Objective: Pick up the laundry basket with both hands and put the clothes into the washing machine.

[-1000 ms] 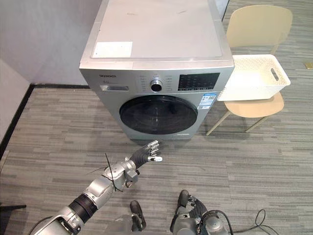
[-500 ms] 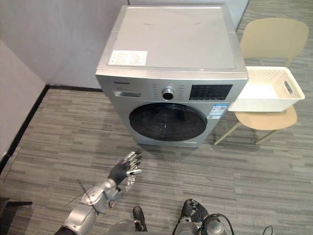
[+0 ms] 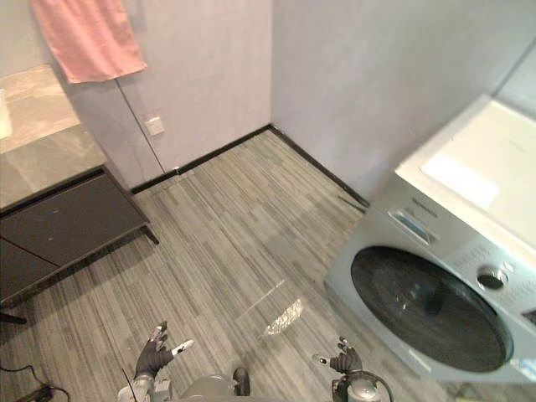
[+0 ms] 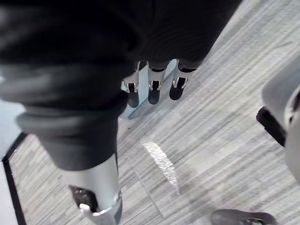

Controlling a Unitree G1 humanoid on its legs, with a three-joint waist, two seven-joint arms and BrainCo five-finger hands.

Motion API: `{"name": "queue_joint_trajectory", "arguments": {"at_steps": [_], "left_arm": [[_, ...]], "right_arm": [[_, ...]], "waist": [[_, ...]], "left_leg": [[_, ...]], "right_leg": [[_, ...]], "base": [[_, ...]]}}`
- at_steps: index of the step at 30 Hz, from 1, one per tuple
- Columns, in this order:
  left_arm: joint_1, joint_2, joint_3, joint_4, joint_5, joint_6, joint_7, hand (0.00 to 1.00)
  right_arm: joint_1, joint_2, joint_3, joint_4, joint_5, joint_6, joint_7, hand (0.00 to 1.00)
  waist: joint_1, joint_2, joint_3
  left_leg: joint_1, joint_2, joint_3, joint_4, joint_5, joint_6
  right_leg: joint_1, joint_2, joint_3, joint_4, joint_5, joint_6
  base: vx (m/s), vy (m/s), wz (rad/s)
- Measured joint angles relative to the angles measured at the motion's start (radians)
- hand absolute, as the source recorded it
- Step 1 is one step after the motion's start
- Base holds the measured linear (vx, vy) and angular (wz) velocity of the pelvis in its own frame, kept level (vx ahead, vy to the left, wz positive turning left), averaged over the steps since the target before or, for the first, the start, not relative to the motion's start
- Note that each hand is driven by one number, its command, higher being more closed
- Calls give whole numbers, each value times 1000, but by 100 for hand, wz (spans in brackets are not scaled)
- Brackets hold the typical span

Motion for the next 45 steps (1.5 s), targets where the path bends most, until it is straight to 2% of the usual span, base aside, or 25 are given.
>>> {"name": "queue_joint_trajectory", "arguments": {"at_steps": [3, 6, 9, 10, 11, 12, 15, 16, 17, 18, 19, 20, 21, 22, 23, 26, 30, 33, 36, 38, 40, 41, 43, 44, 45], "left_arm": [[-49, 7, 16, 115, 67, 7, -2, 0], [-79, -2, 41, 174, 99, 27, -2, 0], [-71, 8, 79, 188, 108, 46, 7, 0], [-71, 26, 84, 189, 108, 47, 19, 0], [-67, 4, 111, 209, 106, 56, 20, 0], [-62, -8, 122, 210, 106, 58, 20, 0], [-65, -33, 164, 228, 102, 71, 22, 0], [-62, -47, 190, 231, 88, 71, 26, 0], [-65, -61, 227, 231, 74, 70, 38, 0], [-66, -62, 239, 231, 61, 70, 39, 0], [-67, -60, 245, 230, 46, 70, 40, 0], [-68, -66, 264, 230, 32, 70, 44, 0], [-69, -77, 273, 232, 23, 71, 53, 0], [-70, -84, 274, 234, 16, 71, 59, 0], [-70, -89, 276, 239, 5, 75, 60, 0], [-70, -100, 276, 250, 5, 78, 60, 0], [-69, -106, 276, 253, 5, 77, 59, 0], [-66, -104, 276, 256, 7, 78, 56, 0], [-67, -91, 275, 269, 8, 78, 50, 0], [-73, -89, 275, 286, 10, 80, 36, 0], [-75, -89, 275, 292, 10, 88, 36, 0], [-75, -89, 275, 294, 10, 88, 36, 0], [-74, -86, 275, 294, 10, 89, 37, 0], [-72, -78, 276, 294, 10, 89, 37, 0], [-64, -57, 276, 295, 10, 89, 38, 0]], "right_arm": [[0, -1, -1, -1, 0, 1, -2, 0], [5, 8, -1, -1, 0, 5, -4, 0], [11, 36, -2, -5, 0, 6, -3, 0], [11, 54, -2, -4, 0, 7, -1, 0], [-3, 46, -7, 1, 0, 11, 1, 0], [-11, 46, -12, 3, 0, 12, 2, 0], [-14, 43, -28, 14, 0, 23, 4, 0], [0, 43, -21, 23, -1, 28, 7, 0], [8, 47, -17, 24, -16, 28, 24, 0], [12, 45, -18, 26, -22, 27, 27, 0], [10, 42, -19, 37, -22, 25, 27, 0], [8, 38, -20, 42, -21, 24, 26, 0], [7, 38, -19, 40, -21, 22, 25, 0], [6, 34, -19, 41, -20, 22, 23, 0], [5, 20, -22, 44, -20, 23, 21, 0], [1, 11, -30, 44, -17, 24, 21, 0], [-18, 14, -32, 45, -17, 26, 19, 0], [-20, 42, -69, 41, -17, 26, 2, 0], [-20, 62, -69, 39, -17, 25, 0, 0], [-16, 60, -69, 40, -17, 26, 0, 0], [-15, 62, -69, 41, -17, 27, 1, 0], [-19, 61, -73, 41, -17, 28, 2, 0], [-9, 62, -84, 44, -17, 31, 2, 0], [-5, 66, -84, 48, -16, 34, 4, 0], [-6, 80, -83, 60, -16, 38, 5, 0]], "waist": [[-4, -4, 2], [-17, -17, 11], [-28, -65, 27], [-25, -104, 27], [-22, -81, 24], [-17, -77, 27], [-13, -53, 37], [-7, -45, 35], [-4, -48, 34], [-8, -55, 36], [-7, -63, 39], [-5, -70, 44], [-3, -58, 50], [-1, -51, 55], [-1, -45, 58], [1, -29, 58], [4, -41, 67], [5, -45, 68], [0, -53, 68], [0, -51, 68], [-1, -49, 68], [-4, -47, 70], [-7, -44, 72], [-7, -61, 63], [-13, -99, 47]], "left_leg": [[47, -7, -101, -20, 2, -8], [48, -28, -211, 5, -9, -39], [25, -50, -303, 63, -50, -99], [5, -63, -331, 95, -79, -120], [-23, -17, -365, 130, -106, -142], [-24, 1, -370, 126, -108, -147], [-5, 62, -408, 51, -78, -196], [14, 94, -417, 23, -62, -209], [24, 129, -408, 11, -29, -247], [10, 142, -366, 41, -1, -252], [-9, 153, -284, 68, 29, -241], [-18, 180, -123, 90, 53, -216], [-21, 217, 36, 122, 46, -190], [-20, 228, 93, 130, 40, -180], [-17, 227, 135, 117, 40, -177], [-14, 190, 129, 32, 47, -169], [5, 103, 123, -130, 140, -131], [27, 80, 133, -150, 146, -112], [39, 73, 134, -123, 113, -106], [32, 62, 130, -114, 104, -94], [27, 60, 120, -114, 102, -90], [27, 62, 100, -113, 101, -90], [21, 63, 64, -86, 92, -104], [7, 66, 40, -57, 83, -117], [-22, 73, 4, -2, 63, -149]], "right_leg": [[-58, 133, 124, -211, -17, 19], [-96, 166, 279, -343, 8, 23], [-93, 172, 388, -355, 96, 13], [-91, 170, 411, -354, 113, 36], [-91, 213, 367, -336, 83, 21], [-91, 228, 359, -336, 77, 17], [-71, 283, 310, -359, 64, -12], [-53, 313, 292, -372, 66, -36], [-20, 346, 253, -397, 55, -60], [2, 350, 226, -414, 58, -68], [23, 349, 207, -438, 66, -81], [54, 350, 190, -476, 75, -94], [77, 361, 170, -499, 81, -101], [86, 367, 163, -502, 81, -102], [95, 368, 148, -510, 81, -102], [85, 354, 130, -526, 89, -89], [59, 321, 130, -585, 147, -68], [77, 306, 135, -605, 168, -58], [30, 248, 159, -446, 100, -34], [5, 214, 167, -399, 85, -32], [-6, 208, 185, -380, 85, -32], [-15, 203, 212, -350, 70, -47], [-16, 179, 249, -326, 55, -47], [-19, 166, 294, -334, 55, -47], [-21, 172, 332, -346, 60, 41]], "base": [[214, 55, 104], [177, -72, 146], [70, -266, 119], [48, -443, 97], [47, -372, 72], [39, -344, 30], [54, -287, 23], [143, -360, 37], [170, -367, 47], [137, -278, 56], [42, -207, 50], [16, -191, 48], [5, -174, 40], [9, -76, 43], [-21, -13, 36], [-46, 65, 34], [-24, 102, 18], [-12, 108, 0], [-50, 82, 0], [-81, 44, 8], [-47, 36, 13], [-48, 15, 39], [-29, -27, 53], [-10, -191, 69], [12, -291, 55]]}}
